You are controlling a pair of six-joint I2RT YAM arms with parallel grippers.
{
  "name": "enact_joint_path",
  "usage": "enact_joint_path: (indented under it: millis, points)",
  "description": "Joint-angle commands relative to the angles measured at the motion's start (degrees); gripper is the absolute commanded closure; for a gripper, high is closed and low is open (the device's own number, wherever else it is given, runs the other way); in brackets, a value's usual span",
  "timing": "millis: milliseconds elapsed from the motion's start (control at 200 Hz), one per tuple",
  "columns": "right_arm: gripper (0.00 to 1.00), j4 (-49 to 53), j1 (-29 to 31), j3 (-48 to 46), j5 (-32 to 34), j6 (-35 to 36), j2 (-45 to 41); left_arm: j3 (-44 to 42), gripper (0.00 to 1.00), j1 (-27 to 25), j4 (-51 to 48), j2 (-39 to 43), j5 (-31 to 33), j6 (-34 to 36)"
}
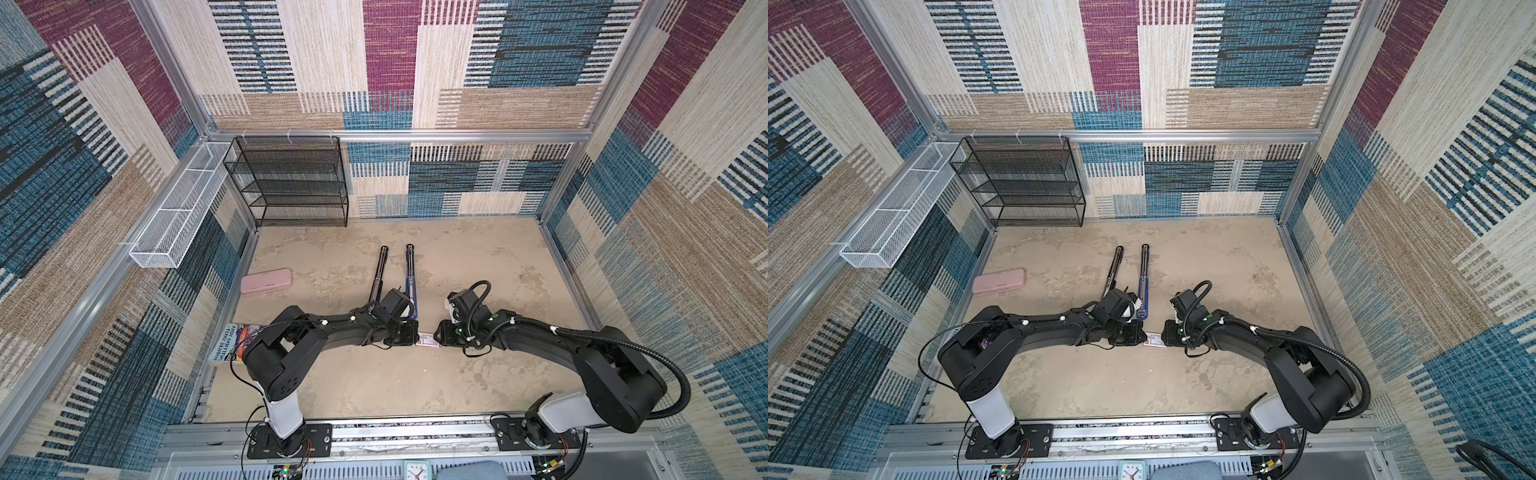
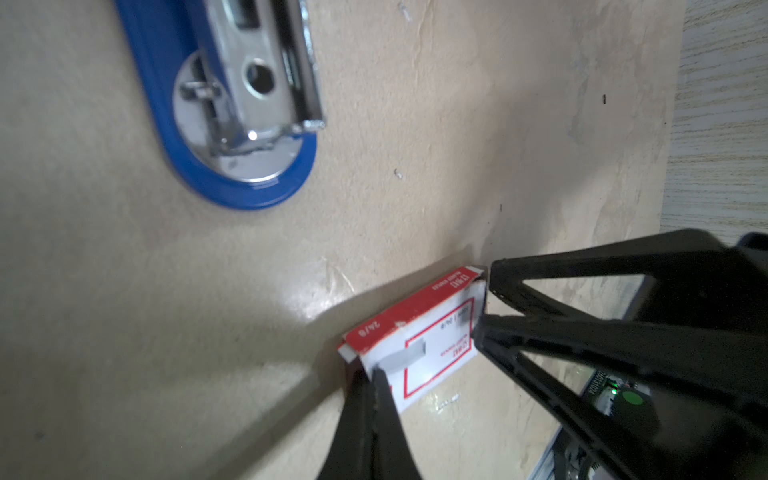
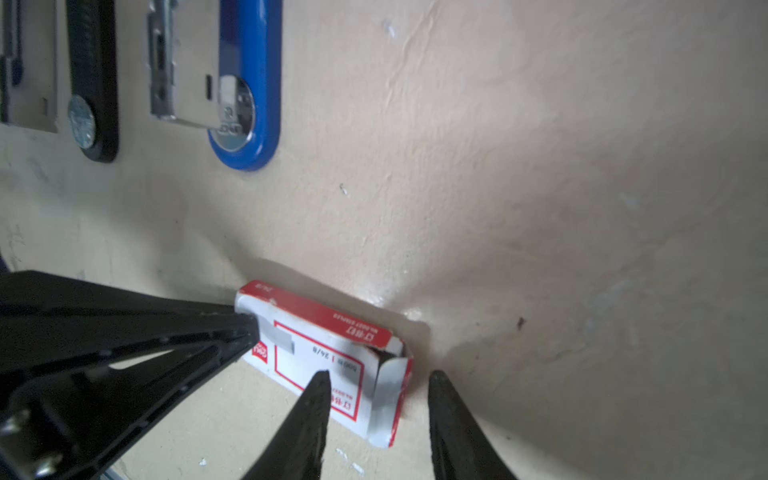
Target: Load the staples into the stapler
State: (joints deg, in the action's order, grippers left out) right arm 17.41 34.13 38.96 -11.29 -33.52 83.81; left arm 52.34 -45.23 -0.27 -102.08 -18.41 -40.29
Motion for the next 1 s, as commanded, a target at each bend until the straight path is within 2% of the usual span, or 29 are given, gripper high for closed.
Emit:
enact_joint_path:
  millis: [0, 185, 290, 461, 681, 997]
  points:
    - [0.6, 1.23, 0.15, 0.57, 2.2, 0.12, 0.61, 0.05, 1.0, 0.06, -1.64, 0.04, 0.4, 1.1]
    - [0.75, 2.89, 0.15, -0.07, 4.5, 0.16, -0.33, 0.14, 1.0, 0.06, -1.7, -0.14, 0.4, 1.06]
    - [0.8, 2.98, 0.15, -0.61, 5.09, -0.13, -1.45, 0.05, 1.0, 0.06, -1.66, -0.13, 0.4, 1.07]
    - [0.91, 1.88, 0.15, -0.6, 3.71, -0.16, -2.06, 0.22, 1.0, 0.06, -1.73, -0.13, 0.22, 1.14]
    - [1.0, 1.83, 0.15, -0.87, 3.86, 0.21, -1.5, 0.31, 1.0, 0.06, -2.36, 0.2, -0.11, 1.18]
    - [1.0, 2.55, -2.62, -3.49, 6.32, 0.83, -3.0, -0.3, 1.0, 0.78, -4.2, 1.18, -1.67, 1.79]
